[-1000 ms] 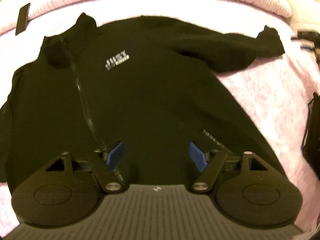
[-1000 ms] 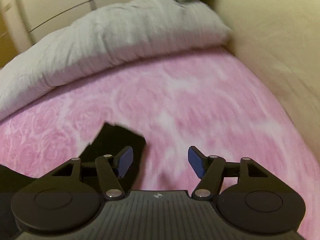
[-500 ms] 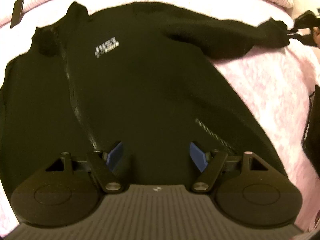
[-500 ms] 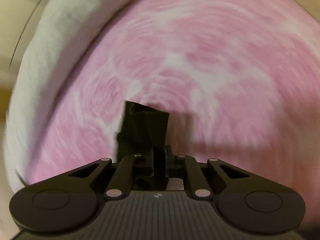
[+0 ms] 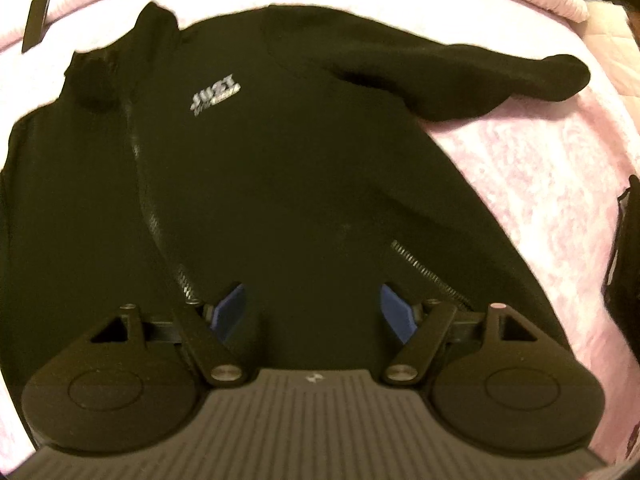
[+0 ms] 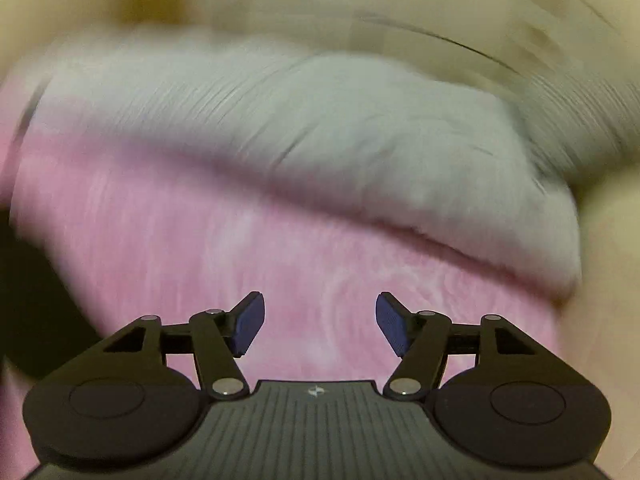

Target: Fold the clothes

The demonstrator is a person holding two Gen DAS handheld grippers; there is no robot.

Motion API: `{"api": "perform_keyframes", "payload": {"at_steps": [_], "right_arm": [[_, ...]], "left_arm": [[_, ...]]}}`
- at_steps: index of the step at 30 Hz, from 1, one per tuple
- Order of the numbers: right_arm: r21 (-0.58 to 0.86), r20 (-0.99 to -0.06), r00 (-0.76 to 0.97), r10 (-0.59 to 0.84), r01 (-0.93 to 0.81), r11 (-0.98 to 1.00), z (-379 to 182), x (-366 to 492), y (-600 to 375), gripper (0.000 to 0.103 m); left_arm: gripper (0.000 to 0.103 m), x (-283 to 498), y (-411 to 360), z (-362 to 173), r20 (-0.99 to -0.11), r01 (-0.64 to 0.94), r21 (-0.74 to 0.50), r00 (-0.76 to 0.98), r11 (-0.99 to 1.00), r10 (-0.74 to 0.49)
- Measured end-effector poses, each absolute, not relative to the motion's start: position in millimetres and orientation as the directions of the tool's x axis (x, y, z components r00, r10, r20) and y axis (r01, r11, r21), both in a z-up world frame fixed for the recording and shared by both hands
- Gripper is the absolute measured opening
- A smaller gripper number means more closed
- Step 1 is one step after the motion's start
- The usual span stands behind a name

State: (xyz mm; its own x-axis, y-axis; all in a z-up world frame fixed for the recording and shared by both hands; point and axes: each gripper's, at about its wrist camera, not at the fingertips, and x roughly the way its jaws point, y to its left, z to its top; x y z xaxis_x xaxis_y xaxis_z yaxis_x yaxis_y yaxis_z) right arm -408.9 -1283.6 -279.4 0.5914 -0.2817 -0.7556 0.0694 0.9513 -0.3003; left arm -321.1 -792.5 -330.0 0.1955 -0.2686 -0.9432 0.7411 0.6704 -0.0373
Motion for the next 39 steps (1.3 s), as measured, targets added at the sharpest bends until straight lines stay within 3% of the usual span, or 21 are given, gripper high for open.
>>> {"api": "perform_keyframes", "payload": {"at_steps": [1, 2, 6, 10, 11, 12, 13, 16, 19, 20, 21, 22, 23, 24, 25, 27, 33, 39], "right_arm": [[-0.365, -0.784, 0.567, -0.253, -0.092, 0.926, -292.6, -420.6, -1267.7, 0.082], [-0.418, -0.804, 0.545, -0.238, -0.232, 0.878, -305.4, -431.8, -1254.2, 0.086], [-0.559, -0.820, 0.489, -0.298, -0.575, 0.597, -358.1, -453.7, -1223.3, 0.085], [-0.609, -0.793, 0.493, -0.358, -0.613, 0.503, -384.9, -428.3, -1227.5, 0.060], [-0.582, -0.813, 0.456, -0.362, -0.615, 0.532, -384.3, -419.2, -1231.0, 0.048], [-0.534, -0.846, 0.389, -0.365, -0.625, 0.570, -380.0, -409.4, -1232.9, 0.011], [-0.487, -0.873, 0.340, -0.349, -0.635, 0.600, -368.6, -405.2, -1232.9, 0.002], [-0.304, -0.953, 0.209, -0.221, -0.614, 0.728, -316.7, -400.2, -1230.6, 0.002], [-0.070, -0.994, 0.104, -0.025, -0.455, 0.888, -264.8, -387.5, -1241.5, 0.000], [-0.098, -0.990, 0.132, -0.048, -0.410, 0.907, -256.5, -383.0, -1248.1, 0.000], [-0.147, -0.981, 0.171, -0.089, -0.366, 0.919, -249.6, -378.8, -1254.4, 0.006], [-0.194, -0.969, 0.207, -0.131, -0.320, 0.928, -242.7, -374.7, -1260.7, 0.041], [-0.300, -0.939, 0.249, -0.238, -0.250, 0.921, -241.4, -370.8, -1266.9, 0.064], [-0.391, -0.902, 0.275, -0.334, -0.186, 0.902, -243.0, -367.3, -1273.4, 0.079], [-0.435, -0.878, 0.283, -0.386, -0.135, 0.890, -246.1, -365.4, -1279.3, 0.072], [-0.410, -0.878, 0.288, -0.383, -0.038, 0.911, -255.8, -370.8, -1287.0, 0.072], [-0.116, -0.907, 0.358, -0.220, 0.290, 0.950, -298.2, -395.4, -1314.2, 0.077], [0.216, -0.877, 0.473, -0.086, 0.547, 0.809, -340.5, -420.0, -1341.5, 0.077]], "left_arm": [[0.071, -320.6, -791.8, -332.3, -0.945, 0.738, -0.038, 0.193, 0.674, -0.265], [0.071, -320.2, -791.6, -334.6, -0.946, 0.736, -0.040, 0.190, 0.676, -0.263], [0.071, -322.8, -798.8, -342.4, -0.950, 0.749, -0.046, 0.172, 0.661, -0.262], [0.071, -328.6, -812.2, -342.8, -0.949, 0.785, -0.041, 0.164, 0.619, -0.270], [0.071, -329.8, -814.7, -341.6, -0.948, 0.792, -0.037, 0.164, 0.610, -0.272], [0.071, -330.6, -816.4, -340.2, -0.947, 0.797, -0.034, 0.166, 0.603, -0.274], [0.071, -331.4, -818.1, -338.8, -0.947, 0.802, -0.031, 0.168, 0.596, -0.275], [0.072, -328.7, -820.1, -335.9, -0.944, 0.796, -0.035, 0.171, 0.605, -0.281], [0.072, -324.3, -825.5, -337.4, -0.945, 0.784, -0.050, 0.164, 0.618, -0.285], [0.072, -323.7, -828.7, -337.6, -0.943, 0.784, -0.054, 0.163, 0.618, -0.289], [0.072, -323.5, -832.6, -336.8, -0.941, 0.786, -0.059, 0.162, 0.616, -0.297], [0.072, -323.8, -836.9, -335.5, -0.938, 0.789, -0.064, 0.162, 0.611, -0.307], [0.072, -325.0, -840.8, -333.9, -0.934, 0.793, -0.067, 0.163, 0.605, -0.317], [0.072, -327.0, -844.4, -332.6, -0.931, 0.797, -0.071, 0.163, 0.599, -0.326], [0.072, -329.3, -847.6, -331.0, -0.928, 0.802, -0.074, 0.162, 0.593, -0.335], [0.073, -333.6, -851.7, -327.1, -0.924, 0.811, -0.078, 0.160, 0.580, -0.348], [0.075, -337.1, -835.8, -336.5, -0.942, 0.806, -0.060, 0.149, 0.589, -0.299], [0.075, -338.9, -825.8, -344.5, -0.957, 0.806, -0.041, 0.138, 0.590, -0.255]]}}
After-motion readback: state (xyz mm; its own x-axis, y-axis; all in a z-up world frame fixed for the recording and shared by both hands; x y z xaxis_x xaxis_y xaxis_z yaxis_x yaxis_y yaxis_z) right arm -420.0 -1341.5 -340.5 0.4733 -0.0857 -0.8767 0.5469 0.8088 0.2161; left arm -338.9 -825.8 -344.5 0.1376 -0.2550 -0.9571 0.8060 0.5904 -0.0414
